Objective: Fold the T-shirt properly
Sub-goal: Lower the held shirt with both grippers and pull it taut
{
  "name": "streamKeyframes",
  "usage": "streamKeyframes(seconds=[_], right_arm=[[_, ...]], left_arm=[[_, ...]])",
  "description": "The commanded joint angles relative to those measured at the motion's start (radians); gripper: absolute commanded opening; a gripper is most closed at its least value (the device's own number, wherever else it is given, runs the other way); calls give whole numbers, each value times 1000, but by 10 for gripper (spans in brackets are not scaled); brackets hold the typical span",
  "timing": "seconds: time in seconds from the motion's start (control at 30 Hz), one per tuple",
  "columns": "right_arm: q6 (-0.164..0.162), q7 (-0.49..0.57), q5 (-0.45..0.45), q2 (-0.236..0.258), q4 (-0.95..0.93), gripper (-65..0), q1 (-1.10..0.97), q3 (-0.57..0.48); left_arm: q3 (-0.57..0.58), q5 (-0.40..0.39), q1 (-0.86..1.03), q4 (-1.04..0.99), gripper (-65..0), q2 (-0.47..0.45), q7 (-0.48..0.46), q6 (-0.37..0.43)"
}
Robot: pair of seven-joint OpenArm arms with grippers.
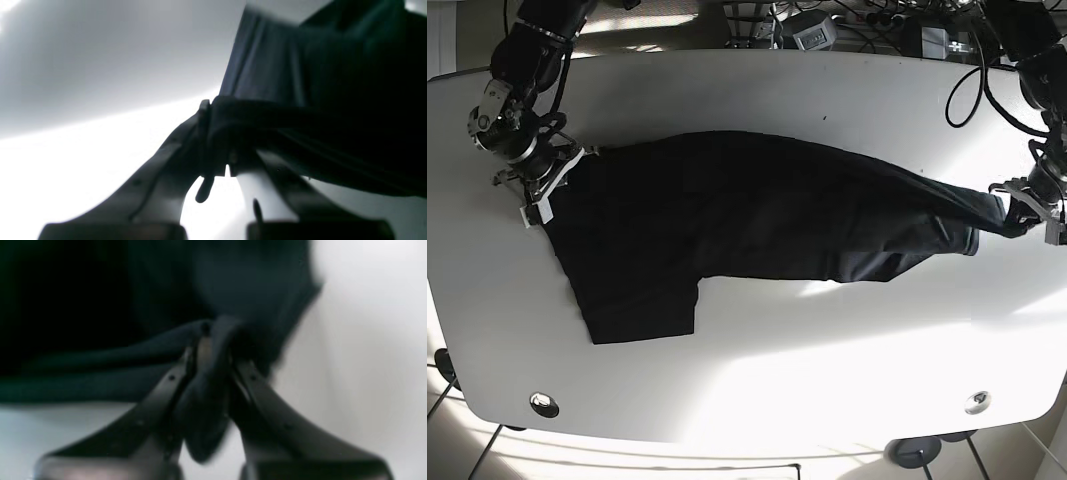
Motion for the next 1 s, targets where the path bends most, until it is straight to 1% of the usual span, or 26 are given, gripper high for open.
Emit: streamKeyframes(seconds=[0.03,0.07,0.1,0.13,0.17,0.23,0.3,0.33,0.43,0.5,0.57,0.7,0.9,0.97,1.0], right_arm=[[1,-14,-19,11,6,-621,-20,12],[1,-14,-19,8,7,-599,-23,12],[1,-14,-19,7,10,-560,-27,7],[1,-14,-18,-9,13,-526,-36,7],[1,-8,-19,-38,23,-515,-53,12],[1,41,-24,-42,30,-561,-56,7],[1,54,-26,-41,35,-598,-57,6],[1,54,-27,-36,35,-602,-56,6],[1,55,-22,-16,36,-607,-46,6],[1,55,-26,-16,72,-610,-46,10],[1,55,-26,-18,119,-631,-50,12],[1,55,-27,-21,219,-629,-57,7],[1,55,-27,-19,241,-629,-63,17],[1,54,-29,-24,236,-629,-94,60],[1,54,-29,-24,231,-629,-109,63]], left_arm=[[-22,27,36,57,-650,-6,13,3],[-22,43,36,65,-650,22,15,6],[-22,60,36,62,-650,45,15,5],[-22,78,40,62,-633,60,7,-2],[-25,116,38,65,-624,80,7,-11],[-22,166,30,62,-650,89,7,-28],[-16,176,23,83,-650,122,7,-35],[-19,179,10,94,-650,132,7,-32],[-16,179,-2,100,-650,134,7,-28],[-17,179,-2,114,-650,132,9,-32],[-22,179,-2,139,-650,132,9,-32],[-23,179,-2,195,-650,132,9,-34],[-23,178,-5,200,-650,132,9,-34],[-25,178,-5,198,-650,132,9,-34],[-26,179,-3,198,-650,132,9,-34]])
